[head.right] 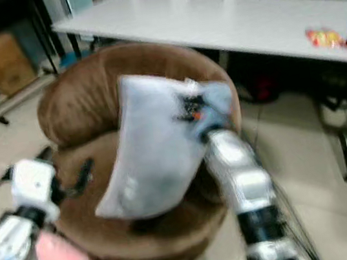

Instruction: Move the pillow to the sofa from floor

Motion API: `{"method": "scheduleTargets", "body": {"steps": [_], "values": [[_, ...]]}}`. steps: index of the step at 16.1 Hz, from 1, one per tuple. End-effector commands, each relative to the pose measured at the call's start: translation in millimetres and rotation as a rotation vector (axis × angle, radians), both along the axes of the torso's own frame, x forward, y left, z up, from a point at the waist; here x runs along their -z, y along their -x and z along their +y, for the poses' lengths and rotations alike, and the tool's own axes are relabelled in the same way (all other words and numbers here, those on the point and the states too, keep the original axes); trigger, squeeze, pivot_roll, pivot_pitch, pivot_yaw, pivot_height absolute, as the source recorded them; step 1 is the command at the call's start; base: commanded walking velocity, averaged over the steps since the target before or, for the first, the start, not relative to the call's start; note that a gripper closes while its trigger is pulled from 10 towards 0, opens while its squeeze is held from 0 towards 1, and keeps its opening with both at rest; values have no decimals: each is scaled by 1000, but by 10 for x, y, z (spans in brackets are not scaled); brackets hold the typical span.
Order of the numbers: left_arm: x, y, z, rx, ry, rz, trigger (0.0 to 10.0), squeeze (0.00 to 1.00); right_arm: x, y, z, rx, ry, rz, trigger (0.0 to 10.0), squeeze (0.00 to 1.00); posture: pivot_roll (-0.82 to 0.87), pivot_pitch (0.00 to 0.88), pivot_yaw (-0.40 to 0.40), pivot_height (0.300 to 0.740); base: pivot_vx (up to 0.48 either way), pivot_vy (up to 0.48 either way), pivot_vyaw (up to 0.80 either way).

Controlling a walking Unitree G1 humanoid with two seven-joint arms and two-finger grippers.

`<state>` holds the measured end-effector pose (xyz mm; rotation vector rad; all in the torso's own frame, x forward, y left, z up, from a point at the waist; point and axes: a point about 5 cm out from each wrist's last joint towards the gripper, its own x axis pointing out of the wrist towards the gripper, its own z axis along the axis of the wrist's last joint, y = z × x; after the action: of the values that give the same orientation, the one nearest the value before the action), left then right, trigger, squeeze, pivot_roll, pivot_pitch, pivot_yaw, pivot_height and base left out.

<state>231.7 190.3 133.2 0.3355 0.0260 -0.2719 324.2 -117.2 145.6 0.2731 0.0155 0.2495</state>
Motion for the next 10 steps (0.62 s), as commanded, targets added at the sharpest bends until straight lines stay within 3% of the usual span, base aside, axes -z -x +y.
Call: {"method": "scheduleTargets", "body": {"steps": [1,10], "values": [[-9,2,54,-12,-12,1,10000,0,-188,-12,157,-58,-16,-82,10000,0,-2,0,-21,740,300,0,0],[4,27,48,-8,-8,5,10000,0,-222,29,365,-216,6,-115,10000,0,9,0,-35,740,290,0,0]]}}
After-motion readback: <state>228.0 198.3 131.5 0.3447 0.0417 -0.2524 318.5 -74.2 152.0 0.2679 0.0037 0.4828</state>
